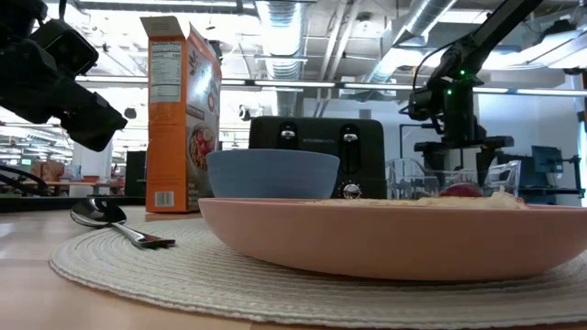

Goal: Arrange a breakfast setting
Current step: Put the apple on the plate

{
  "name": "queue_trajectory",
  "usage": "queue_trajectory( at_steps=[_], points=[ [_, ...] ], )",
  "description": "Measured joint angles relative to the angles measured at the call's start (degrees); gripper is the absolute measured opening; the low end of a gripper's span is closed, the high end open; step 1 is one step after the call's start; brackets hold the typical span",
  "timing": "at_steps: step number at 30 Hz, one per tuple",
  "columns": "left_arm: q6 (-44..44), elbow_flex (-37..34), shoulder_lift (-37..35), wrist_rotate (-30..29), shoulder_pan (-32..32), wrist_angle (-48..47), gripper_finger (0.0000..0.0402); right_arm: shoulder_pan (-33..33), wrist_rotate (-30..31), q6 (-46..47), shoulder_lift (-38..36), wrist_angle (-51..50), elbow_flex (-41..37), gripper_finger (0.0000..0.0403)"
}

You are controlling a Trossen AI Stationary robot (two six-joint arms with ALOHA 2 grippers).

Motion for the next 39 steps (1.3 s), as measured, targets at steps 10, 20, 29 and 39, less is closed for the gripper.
queue_trajectory(
  at_steps=[10,20,29,39],
  points=[
    [0.00,0.00,0.00,0.00,0.00,0.00,0.0208,-0.13,7.09,4.17,0.02,0.74,0.00,0.0397],
    [0.00,0.00,-0.01,0.00,0.00,0.01,0.0208,-0.88,7.15,4.76,0.07,5.79,-3.43,0.0397],
    [0.00,0.00,0.00,0.00,0.02,0.00,0.0208,-0.83,6.14,5.50,-0.07,11.31,-7.76,0.0397],
    [0.01,0.00,0.00,0.00,0.02,-0.01,0.0208,-0.83,5.82,7.40,0.02,11.72,-9.35,0.0389]
  ],
)
